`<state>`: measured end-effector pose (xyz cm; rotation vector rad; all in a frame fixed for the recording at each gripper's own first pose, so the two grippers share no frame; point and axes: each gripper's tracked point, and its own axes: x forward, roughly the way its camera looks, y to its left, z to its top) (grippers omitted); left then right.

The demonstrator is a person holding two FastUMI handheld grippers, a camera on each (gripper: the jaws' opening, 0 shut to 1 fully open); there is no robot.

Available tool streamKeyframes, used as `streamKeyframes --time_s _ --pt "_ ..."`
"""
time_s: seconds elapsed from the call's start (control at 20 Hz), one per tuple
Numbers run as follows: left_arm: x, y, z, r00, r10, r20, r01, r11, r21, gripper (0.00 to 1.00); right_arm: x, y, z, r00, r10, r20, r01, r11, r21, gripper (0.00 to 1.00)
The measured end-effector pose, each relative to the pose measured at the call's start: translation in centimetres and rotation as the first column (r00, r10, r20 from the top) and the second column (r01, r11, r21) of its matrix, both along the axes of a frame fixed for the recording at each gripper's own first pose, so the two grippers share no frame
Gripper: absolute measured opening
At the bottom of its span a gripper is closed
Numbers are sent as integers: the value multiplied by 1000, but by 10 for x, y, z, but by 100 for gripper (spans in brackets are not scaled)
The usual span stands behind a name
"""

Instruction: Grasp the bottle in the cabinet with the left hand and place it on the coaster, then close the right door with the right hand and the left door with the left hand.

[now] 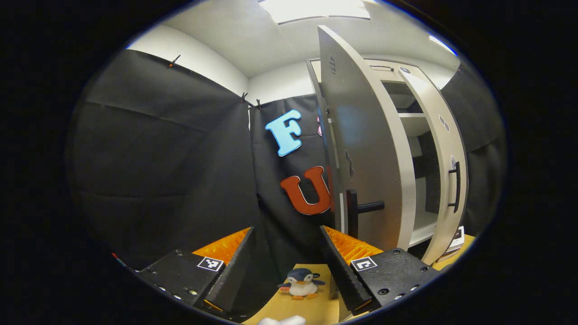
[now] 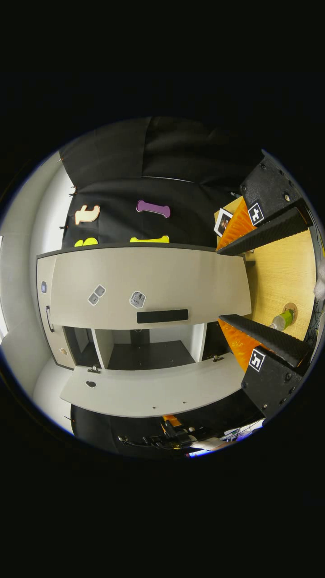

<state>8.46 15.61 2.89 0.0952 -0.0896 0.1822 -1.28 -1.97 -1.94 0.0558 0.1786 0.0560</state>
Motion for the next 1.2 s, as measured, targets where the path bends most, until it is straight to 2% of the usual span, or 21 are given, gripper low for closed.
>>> streamKeyframes --time_s 0.25,0.3,0.35,0.65,0.7,0.75,0.95,1.0,1.2 --pt "2 -28 0 999 -52 -2 52 999 -6 87 6 -6 1 1000 1 3 -1 1000 -6 81" --pt "2 -34 1 998 -65 -2 65 998 -7 91 5 -6 1 1000 1 4 -1 1000 -5 81" --pt "4 -41 1 997 -78 -3 78 997 -7 87 5 -7 1 1000 -1 4 1 1000 -5 81" --pt "13 -82 3 986 -165 -3 165 986 -15 87 2 -14 1 1000 -13 3 13 1000 -5 81" --pt "15 -87 3 985 -173 -4 173 985 -9 84 1 -16 1 1000 -15 3 15 1000 -4 81" --pt "18 -93 3 983 -181 -5 181 983 -5 87 0 -18 2 1000 -20 4 20 1000 -3 81" --pt "25 -113 2 976 -217 -24 217 976 1 90 -3 -24 0 999 -33 6 33 999 7 81" --pt "23 -117 2 973 -228 -31 228 974 -8 97 -3 -26 0 999 -37 6 37 999 8 81" --pt "20 -124 3 970 -242 -41 241 970 -11 96 -5 -30 5 998 -52 28 51 998 30 81"
